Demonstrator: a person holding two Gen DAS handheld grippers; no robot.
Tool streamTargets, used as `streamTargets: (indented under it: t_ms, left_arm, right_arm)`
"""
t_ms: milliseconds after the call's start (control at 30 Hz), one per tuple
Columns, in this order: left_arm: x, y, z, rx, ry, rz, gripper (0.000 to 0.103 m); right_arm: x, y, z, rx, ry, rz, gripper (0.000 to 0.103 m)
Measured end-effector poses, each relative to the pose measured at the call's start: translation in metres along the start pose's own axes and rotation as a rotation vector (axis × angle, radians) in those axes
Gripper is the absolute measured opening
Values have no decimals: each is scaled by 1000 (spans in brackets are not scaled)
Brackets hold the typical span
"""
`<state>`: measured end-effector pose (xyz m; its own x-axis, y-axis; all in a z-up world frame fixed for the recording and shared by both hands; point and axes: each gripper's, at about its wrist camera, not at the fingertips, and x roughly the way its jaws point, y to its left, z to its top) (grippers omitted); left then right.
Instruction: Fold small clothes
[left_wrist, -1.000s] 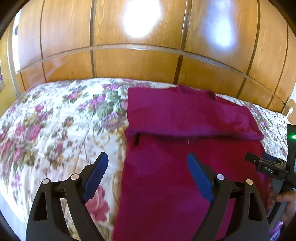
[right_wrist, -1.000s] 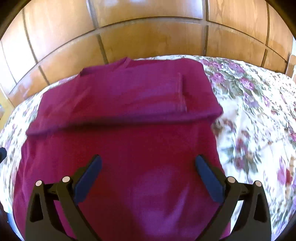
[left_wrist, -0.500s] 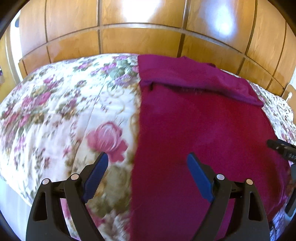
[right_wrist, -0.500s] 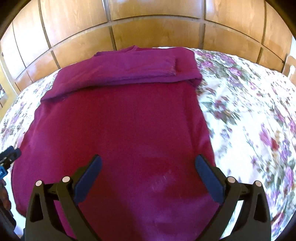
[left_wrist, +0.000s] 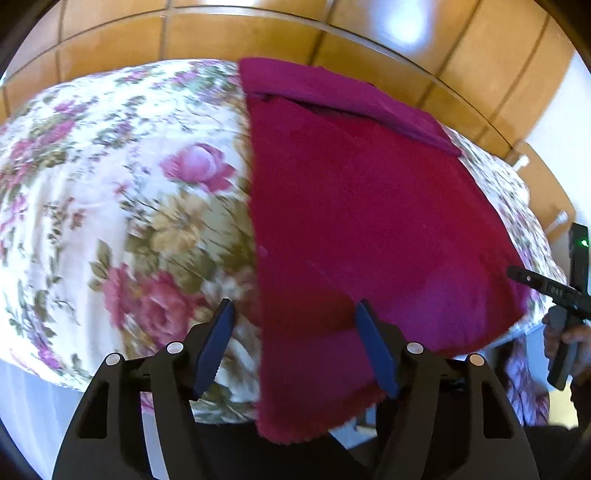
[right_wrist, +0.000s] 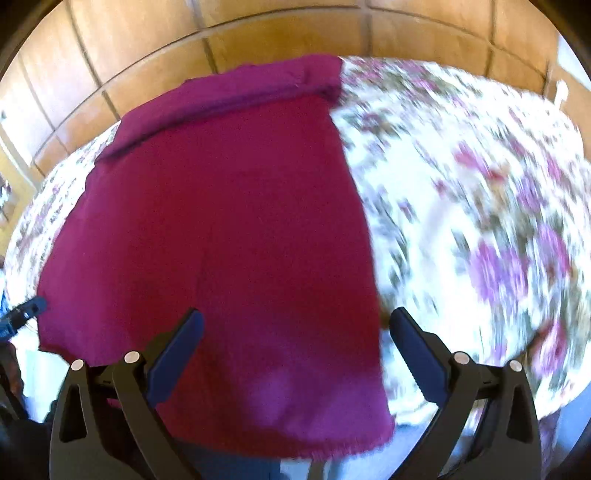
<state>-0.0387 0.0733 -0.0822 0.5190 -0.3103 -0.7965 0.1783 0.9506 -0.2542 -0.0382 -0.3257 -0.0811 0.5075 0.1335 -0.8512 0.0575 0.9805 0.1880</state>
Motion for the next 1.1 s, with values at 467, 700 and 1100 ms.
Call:
streamTargets:
  t_ms: [467, 700, 1100]
  left_arm:
    - [0, -7, 18, -41, 66, -132, 12]
    - [-10, -9, 75, -101, -40, -245, 11]
    - [29, 28, 215, -315, -168, -175, 66]
  right_arm:
    - [-30, 16, 17, -14, 1, 248, 13]
    - [-30, 10, 76, 64, -104, 342, 13]
    - [6, -15, 184, 188, -235, 328, 86]
